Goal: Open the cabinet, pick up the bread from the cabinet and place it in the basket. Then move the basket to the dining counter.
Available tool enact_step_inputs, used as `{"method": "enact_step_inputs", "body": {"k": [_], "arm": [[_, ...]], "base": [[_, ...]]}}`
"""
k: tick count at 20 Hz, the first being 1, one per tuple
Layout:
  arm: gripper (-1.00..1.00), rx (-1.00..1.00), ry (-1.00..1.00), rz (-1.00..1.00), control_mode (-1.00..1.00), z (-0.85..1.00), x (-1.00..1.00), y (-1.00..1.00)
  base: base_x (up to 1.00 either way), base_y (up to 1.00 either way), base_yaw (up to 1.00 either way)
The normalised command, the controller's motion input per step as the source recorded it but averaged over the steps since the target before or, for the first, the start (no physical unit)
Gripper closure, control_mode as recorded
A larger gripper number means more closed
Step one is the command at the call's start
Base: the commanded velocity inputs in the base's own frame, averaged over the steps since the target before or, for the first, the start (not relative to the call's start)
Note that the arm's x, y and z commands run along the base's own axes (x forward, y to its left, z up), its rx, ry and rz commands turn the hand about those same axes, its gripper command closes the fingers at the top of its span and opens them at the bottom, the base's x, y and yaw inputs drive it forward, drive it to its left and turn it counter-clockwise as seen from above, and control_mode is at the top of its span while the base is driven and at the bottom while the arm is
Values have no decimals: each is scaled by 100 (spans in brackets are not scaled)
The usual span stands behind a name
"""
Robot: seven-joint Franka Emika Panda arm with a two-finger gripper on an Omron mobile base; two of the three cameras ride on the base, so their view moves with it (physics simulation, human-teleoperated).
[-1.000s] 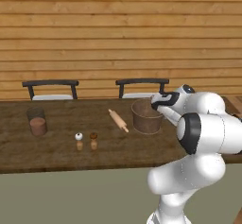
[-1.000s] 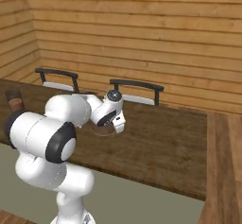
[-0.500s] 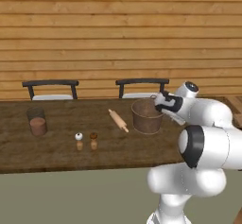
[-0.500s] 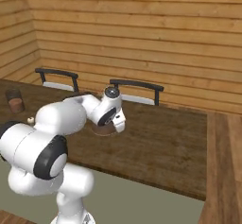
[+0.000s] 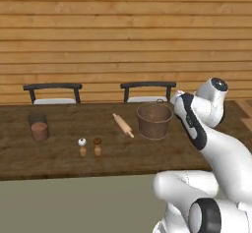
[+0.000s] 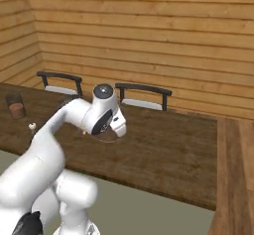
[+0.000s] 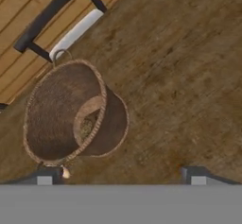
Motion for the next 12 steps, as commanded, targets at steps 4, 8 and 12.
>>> {"method": "enact_step_inputs", "body": {"k": [4, 8, 12], "arm": [[-100, -29, -17, 19, -100, 65, -100, 4], [-100, -38, -18, 22, -100, 49, -100, 24], [-100, -31, -18, 20, -100, 37, -100, 26]], "base": [[0, 0, 0], [0, 0, 0], [0, 0, 0]]}}
